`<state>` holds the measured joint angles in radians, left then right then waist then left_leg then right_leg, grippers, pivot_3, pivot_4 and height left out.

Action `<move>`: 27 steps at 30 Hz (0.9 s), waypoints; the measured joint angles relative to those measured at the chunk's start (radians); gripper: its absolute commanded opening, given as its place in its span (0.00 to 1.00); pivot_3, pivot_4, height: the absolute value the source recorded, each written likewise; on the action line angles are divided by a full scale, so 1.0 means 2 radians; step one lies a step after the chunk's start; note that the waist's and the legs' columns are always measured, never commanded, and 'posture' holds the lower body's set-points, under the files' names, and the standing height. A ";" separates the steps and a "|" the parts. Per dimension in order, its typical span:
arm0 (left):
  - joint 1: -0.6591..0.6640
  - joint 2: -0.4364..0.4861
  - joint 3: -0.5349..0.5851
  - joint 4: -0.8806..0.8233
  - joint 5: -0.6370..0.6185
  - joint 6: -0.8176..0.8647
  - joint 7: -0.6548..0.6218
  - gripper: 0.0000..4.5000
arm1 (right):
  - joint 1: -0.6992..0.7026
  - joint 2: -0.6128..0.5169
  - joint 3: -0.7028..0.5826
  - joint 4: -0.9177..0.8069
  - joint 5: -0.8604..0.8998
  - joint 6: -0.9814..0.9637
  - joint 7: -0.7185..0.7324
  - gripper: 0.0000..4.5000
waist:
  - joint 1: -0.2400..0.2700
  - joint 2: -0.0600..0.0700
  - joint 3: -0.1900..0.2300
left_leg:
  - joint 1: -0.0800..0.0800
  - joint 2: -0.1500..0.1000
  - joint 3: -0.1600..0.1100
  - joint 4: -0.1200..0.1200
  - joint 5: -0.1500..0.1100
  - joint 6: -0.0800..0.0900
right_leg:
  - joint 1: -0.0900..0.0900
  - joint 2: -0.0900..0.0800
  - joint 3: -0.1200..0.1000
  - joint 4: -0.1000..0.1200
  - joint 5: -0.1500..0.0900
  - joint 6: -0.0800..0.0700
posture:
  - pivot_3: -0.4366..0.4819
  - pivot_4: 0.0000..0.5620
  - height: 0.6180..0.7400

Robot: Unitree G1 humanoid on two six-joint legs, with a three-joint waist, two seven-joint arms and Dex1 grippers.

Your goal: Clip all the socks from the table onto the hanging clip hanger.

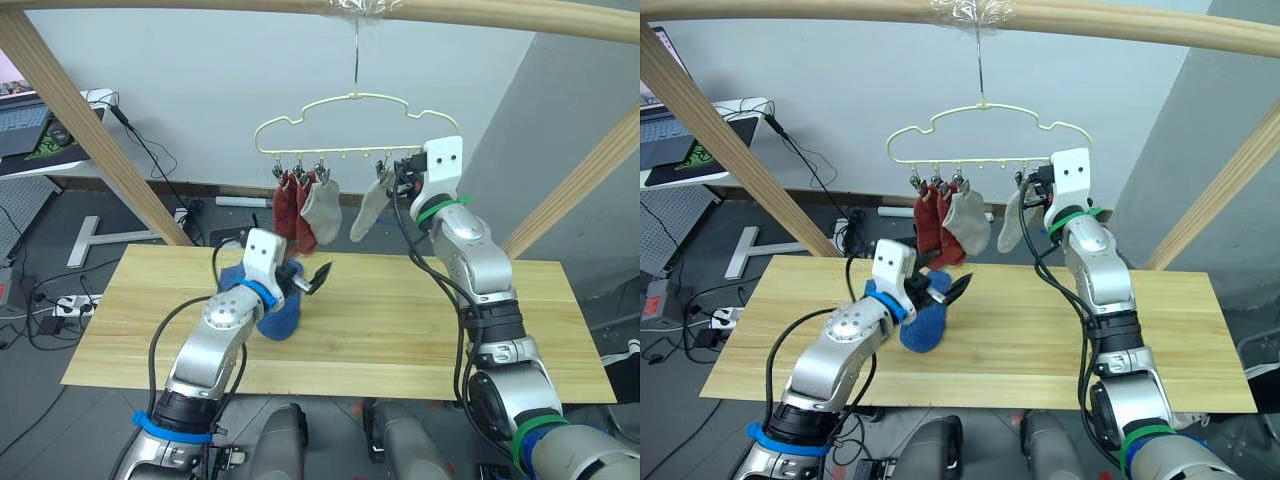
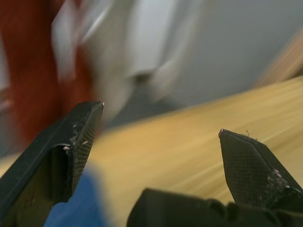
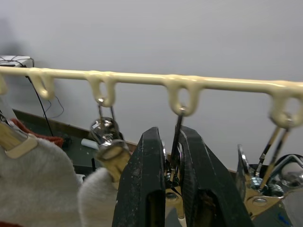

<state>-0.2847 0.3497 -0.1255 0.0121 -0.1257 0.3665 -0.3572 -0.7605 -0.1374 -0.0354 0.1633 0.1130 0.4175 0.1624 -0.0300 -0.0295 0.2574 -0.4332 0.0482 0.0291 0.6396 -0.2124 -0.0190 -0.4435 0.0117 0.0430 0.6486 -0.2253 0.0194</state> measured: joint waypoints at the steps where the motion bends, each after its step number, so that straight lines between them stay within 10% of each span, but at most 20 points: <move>1: -0.001 -0.001 0.001 0.028 0.008 -0.007 0.002 1.00 | 0.001 0.000 0.000 -0.004 0.000 0.005 0.001 0.02 | 0.000 0.000 0.000 | 0.000 0.000 0.000 0.000 0.000 0.000 | 0.000 0.000 0.000 0.000 0.000 0.000 | 0.47 0.51 1.00; 22: -0.091 -0.032 0.013 0.282 0.068 -0.103 0.018 1.00 | 0.003 -0.006 -0.001 -0.033 -0.001 0.044 0.002 0.02 | -0.002 0.000 0.001 | 0.000 0.000 0.000 0.000 0.000 0.000 | 0.000 0.000 0.000 0.000 0.000 0.000 | 0.41 0.53 1.00; 27: -0.084 -0.038 0.018 0.277 0.061 -0.096 -0.002 0.68 | 0.003 -0.010 -0.009 -0.041 0.004 0.059 0.003 0.02 | -0.002 0.000 0.001 | 0.000 0.000 0.000 0.000 0.000 0.000 | 0.000 0.000 0.000 0.000 0.000 0.000 | 0.40 0.54 1.00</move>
<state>-0.4534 0.2729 -0.0897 0.5652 -0.0045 0.1753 -0.3616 -0.7551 -0.1565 -0.0530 0.0817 0.1213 0.5360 0.1682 -0.0347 -0.0296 0.2586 -0.4335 0.0478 0.0298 0.6395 -0.2124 -0.0189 -0.4431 0.0107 0.0422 0.6484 -0.2253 0.0196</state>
